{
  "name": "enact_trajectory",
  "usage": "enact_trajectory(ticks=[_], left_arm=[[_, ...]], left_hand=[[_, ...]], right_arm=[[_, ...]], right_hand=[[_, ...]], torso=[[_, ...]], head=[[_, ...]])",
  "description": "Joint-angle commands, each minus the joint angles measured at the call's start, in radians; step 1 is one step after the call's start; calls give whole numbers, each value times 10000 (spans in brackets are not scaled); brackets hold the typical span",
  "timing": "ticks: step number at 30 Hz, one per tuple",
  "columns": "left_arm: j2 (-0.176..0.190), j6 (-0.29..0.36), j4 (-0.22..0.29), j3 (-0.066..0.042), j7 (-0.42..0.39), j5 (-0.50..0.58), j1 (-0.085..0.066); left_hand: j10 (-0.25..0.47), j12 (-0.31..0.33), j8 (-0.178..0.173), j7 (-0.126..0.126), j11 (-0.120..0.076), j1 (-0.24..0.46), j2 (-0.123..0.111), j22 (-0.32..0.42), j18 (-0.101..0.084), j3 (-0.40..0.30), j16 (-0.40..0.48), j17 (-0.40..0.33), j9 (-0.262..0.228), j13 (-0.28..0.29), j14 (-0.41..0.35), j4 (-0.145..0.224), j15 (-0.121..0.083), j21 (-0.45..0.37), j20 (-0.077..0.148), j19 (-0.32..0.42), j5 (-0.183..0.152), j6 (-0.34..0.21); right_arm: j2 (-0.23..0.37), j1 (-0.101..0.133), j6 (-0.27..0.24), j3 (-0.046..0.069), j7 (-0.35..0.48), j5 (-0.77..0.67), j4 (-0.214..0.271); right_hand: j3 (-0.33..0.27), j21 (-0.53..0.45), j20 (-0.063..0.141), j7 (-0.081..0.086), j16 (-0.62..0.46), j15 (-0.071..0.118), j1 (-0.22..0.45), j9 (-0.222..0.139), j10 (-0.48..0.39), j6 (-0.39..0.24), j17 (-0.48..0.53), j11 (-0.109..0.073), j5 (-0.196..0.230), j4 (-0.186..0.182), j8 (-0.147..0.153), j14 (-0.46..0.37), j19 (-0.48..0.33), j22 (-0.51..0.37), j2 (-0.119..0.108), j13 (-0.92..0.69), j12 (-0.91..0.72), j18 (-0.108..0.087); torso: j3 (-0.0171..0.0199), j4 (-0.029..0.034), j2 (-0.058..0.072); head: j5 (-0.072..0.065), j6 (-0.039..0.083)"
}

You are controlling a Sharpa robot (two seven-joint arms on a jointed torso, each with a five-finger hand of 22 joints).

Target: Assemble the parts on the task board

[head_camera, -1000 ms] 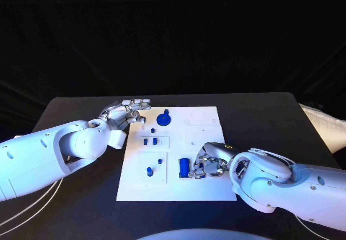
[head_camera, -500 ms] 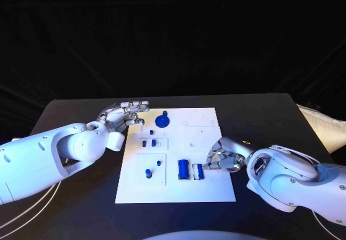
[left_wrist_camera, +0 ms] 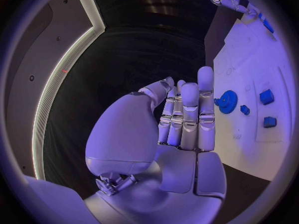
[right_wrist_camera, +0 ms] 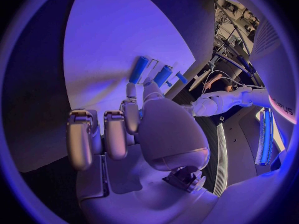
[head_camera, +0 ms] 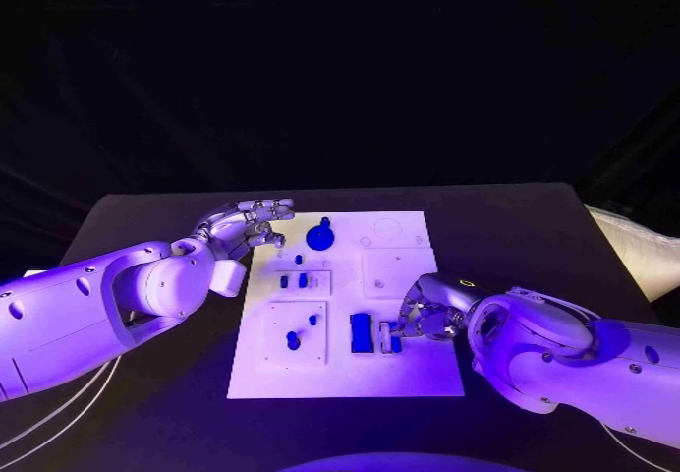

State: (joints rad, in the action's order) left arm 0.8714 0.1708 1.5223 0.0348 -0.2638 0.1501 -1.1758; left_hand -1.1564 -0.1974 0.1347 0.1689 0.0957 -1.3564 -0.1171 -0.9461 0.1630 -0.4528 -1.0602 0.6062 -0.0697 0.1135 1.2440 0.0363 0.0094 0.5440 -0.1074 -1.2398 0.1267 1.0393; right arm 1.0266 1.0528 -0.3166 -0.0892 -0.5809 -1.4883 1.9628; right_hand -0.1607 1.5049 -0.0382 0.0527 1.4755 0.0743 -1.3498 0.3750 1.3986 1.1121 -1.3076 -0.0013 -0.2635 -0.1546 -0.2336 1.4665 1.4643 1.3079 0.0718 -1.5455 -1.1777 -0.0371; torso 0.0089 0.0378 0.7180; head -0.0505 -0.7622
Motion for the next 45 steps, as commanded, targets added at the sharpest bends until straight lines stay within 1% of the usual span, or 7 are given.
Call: enact_trajectory(ticks=[1,8,23,32,35,39,45], left_arm=[[-15,-197,18,-6,-36,-26,1],[-7,-202,22,-6,-32,-26,2],[5,-214,30,-6,-9,-26,2],[13,-224,24,-6,2,-26,2],[13,-227,20,-5,4,-27,3],[15,-233,13,-5,8,-27,5],[10,-273,6,-4,23,-32,12]], left_hand=[[46,-35,47,40,-5,-101,32,12,182,50,20,-12,13,17,-41,-4,8,-26,-15,71,38,-44],[46,-35,47,40,-5,-101,32,12,182,50,20,-12,13,17,-41,-4,8,-26,-15,71,38,-44],[46,-35,47,40,-5,-101,32,12,182,50,20,-12,13,17,-41,-4,8,-26,-15,71,38,-44],[46,-35,47,40,-5,-101,32,12,182,50,20,-12,13,17,-41,-4,8,-26,-15,71,38,-44],[46,-35,47,40,-5,-101,32,12,182,50,20,-12,13,17,-41,-4,8,-26,-15,71,38,-44],[46,-35,47,40,-5,-101,32,12,182,50,20,-12,13,17,-41,-4,8,-26,-15,71,38,-44],[93,-89,57,49,3,-109,56,59,190,82,26,-96,14,21,-76,16,12,-99,-18,87,48,-59]], right_arm=[[-88,-43,533,0,-259,-632,-86],[-242,-101,952,-2,-325,-1046,-255],[-354,-120,1432,-2,-402,-1562,-354],[-219,-122,1492,-2,-403,-1934,-252],[-147,-122,1439,-1,-387,-2119,-190],[-84,-122,1402,-1,-360,-2537,-120],[-55,-122,1636,0,-315,-3197,-84]], right_hand=[[78,0,5,-8,-26,57,-338,18,250,111,-878,-194,-37,0,-40,717,317,1722,222,2426,-105,97],[130,23,73,-112,-16,132,-449,72,489,307,-904,-285,82,84,-123,722,347,1757,123,2098,-566,107],[143,53,130,-180,-14,187,-372,125,714,459,-913,-345,193,33,-207,726,385,1801,104,1757,-1043,120],[125,37,156,-191,-40,208,-404,140,690,442,-873,-360,333,83,-208,718,369,1783,-25,1794,-970,115],[74,0,160,-155,-74,196,-369,138,604,380,-820,-334,451,87,-181,706,330,1736,-145,1909,-779,102],[-71,-77,111,-2,-120,105,-259,107,281,131,-760,-209,790,74,-59,690,247,1643,-430,2311,-126,77],[-148,-153,-8,198,-119,-36,-287,46,-87,-234,-784,-37,936,135,136,689,168,1557,-721,2722,535,53]], torso=[[-4,-6,-2],[-2,-2,-6],[-3,-7,-4],[8,-17,-4],[10,-15,-2],[11,-20,-4],[13,-19,-4]], head=[[6,-26],[17,-53],[25,-50],[28,-47],[30,-45],[29,-42],[23,-63]])
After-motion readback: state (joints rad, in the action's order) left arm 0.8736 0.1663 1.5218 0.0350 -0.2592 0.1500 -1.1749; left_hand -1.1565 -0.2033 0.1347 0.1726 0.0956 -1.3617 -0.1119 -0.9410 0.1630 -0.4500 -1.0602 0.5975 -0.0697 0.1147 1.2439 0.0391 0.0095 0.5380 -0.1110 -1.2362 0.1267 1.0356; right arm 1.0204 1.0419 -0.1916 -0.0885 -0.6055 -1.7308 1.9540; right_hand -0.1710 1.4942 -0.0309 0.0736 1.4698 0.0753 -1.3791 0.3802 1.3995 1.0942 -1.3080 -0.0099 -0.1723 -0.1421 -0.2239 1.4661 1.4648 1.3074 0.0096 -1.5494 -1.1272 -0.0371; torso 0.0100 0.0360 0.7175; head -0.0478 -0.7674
